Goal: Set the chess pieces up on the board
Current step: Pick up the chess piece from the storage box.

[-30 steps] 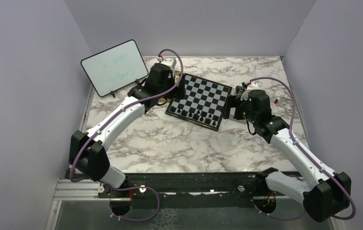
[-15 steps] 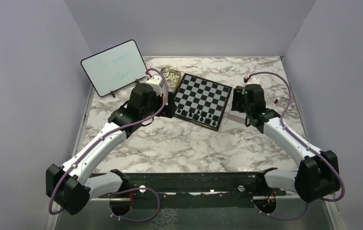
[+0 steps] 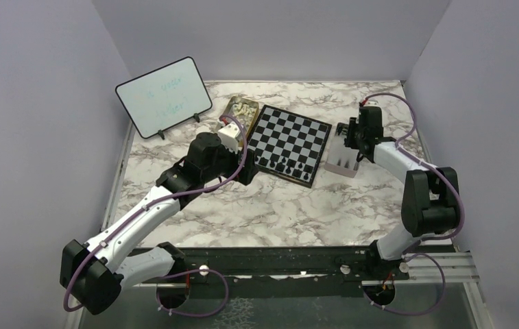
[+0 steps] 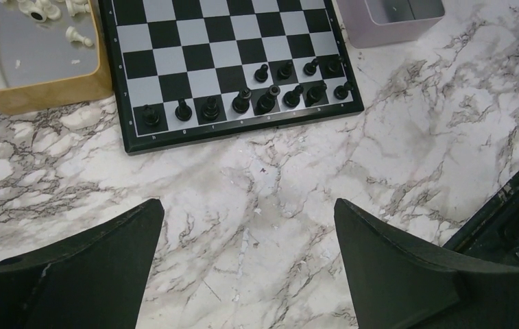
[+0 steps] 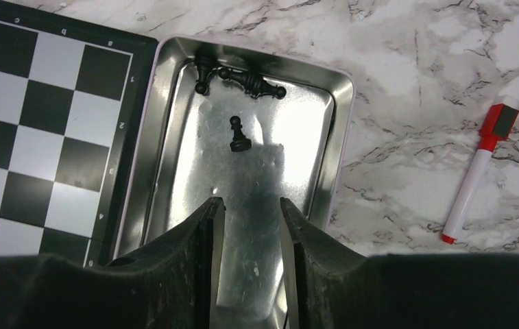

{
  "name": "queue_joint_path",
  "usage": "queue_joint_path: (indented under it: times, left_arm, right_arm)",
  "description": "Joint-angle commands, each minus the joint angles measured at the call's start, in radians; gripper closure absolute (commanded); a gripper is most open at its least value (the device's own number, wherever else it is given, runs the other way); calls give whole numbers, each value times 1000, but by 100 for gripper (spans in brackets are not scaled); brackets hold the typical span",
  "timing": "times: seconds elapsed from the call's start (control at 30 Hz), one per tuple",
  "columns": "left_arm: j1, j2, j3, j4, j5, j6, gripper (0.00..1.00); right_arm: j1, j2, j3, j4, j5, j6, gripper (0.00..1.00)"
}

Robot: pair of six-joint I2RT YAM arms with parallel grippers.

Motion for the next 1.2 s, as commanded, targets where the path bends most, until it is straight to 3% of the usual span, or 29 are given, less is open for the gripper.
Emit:
queue_joint_path:
  times: [0.0, 0.7, 1.17]
  left_arm:
    - [-8, -28, -5, 25, -11, 21, 6]
    - [-16, -8, -12, 28, -13, 20, 14]
    - [-17, 8, -8, 22, -15, 18, 23]
  right_arm:
    - [-21, 66, 54, 47, -56, -27, 61]
    - [-41, 332, 176, 82, -91, -54, 62]
    - [-41, 323, 199, 25, -102, -65, 82]
